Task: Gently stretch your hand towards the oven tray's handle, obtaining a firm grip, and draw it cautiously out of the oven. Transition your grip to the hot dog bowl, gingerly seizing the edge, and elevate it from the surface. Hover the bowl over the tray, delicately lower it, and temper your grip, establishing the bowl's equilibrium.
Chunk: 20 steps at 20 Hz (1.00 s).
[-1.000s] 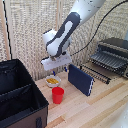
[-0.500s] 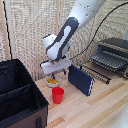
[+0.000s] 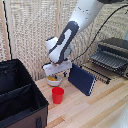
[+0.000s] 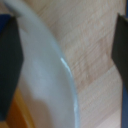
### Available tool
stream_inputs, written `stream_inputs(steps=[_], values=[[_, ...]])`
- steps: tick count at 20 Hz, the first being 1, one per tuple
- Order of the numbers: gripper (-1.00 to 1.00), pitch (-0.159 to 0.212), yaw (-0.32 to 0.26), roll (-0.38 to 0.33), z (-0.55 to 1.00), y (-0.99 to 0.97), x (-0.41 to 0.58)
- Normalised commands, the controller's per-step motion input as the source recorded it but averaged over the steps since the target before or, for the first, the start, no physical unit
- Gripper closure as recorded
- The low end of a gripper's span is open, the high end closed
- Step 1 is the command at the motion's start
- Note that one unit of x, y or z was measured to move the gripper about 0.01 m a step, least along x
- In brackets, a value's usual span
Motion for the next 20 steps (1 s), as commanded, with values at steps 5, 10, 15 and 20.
stream_inputs(steps=[5,10,15,20], values=[[1.0,0.001,0.009,0.0,-0.04,0.03,0.0],[1.0,-0.011,0.0,0.009,-0.01,0.0,-0.005],[1.0,-0.002,0.0,0.018,0.1,0.02,-0.009],[1.0,0.0,0.003,-0.003,0.2,0.08,0.0]])
